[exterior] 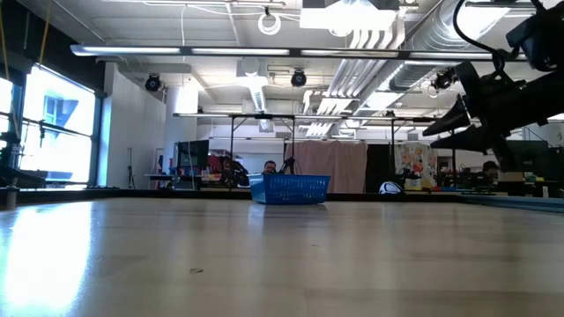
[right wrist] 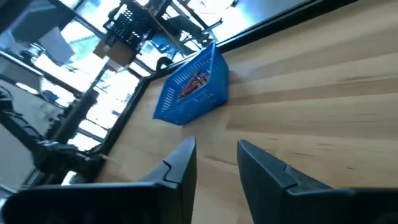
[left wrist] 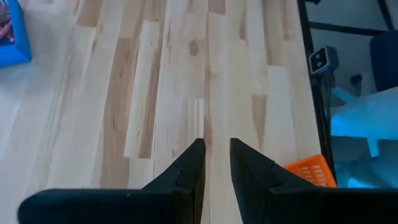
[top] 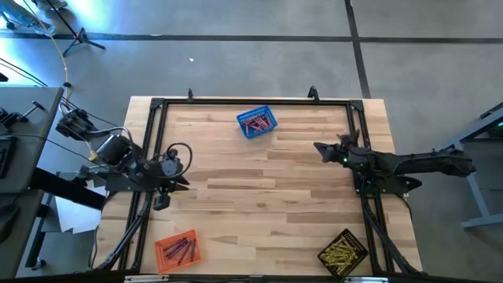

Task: Sort crayons
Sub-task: Return to Home Position

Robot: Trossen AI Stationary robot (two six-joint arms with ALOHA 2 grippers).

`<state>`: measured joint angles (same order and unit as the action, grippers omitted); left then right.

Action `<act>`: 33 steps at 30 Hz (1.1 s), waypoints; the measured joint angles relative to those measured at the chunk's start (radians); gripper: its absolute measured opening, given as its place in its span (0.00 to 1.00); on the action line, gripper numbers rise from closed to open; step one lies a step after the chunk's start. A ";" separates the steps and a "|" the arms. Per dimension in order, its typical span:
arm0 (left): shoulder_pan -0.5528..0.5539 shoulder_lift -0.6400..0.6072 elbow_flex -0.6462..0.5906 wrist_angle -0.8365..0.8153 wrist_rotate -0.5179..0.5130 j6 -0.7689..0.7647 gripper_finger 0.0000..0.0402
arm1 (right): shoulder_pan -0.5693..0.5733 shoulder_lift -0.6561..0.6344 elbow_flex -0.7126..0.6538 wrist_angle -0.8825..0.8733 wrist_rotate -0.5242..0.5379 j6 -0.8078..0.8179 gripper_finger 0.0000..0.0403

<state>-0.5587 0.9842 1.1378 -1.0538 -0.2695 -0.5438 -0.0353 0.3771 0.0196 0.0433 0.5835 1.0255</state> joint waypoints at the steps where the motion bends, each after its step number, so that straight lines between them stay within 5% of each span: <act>1: 0.000 -0.007 0.000 0.000 0.000 0.005 0.15 | 0.000 0.009 0.000 0.000 0.006 -0.002 0.26; 14: 0.000 -0.024 0.000 -0.035 0.033 0.082 0.15 | 0.000 0.022 0.000 -0.001 -0.044 -0.191 0.28; 33: 0.001 -0.062 0.001 -0.047 0.074 0.050 0.15 | 0.000 0.022 0.001 -0.002 -0.045 -0.196 0.28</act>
<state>-0.5579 0.9220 1.1385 -1.1011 -0.1952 -0.4933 -0.0353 0.3996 0.0204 0.0418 0.5388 0.8295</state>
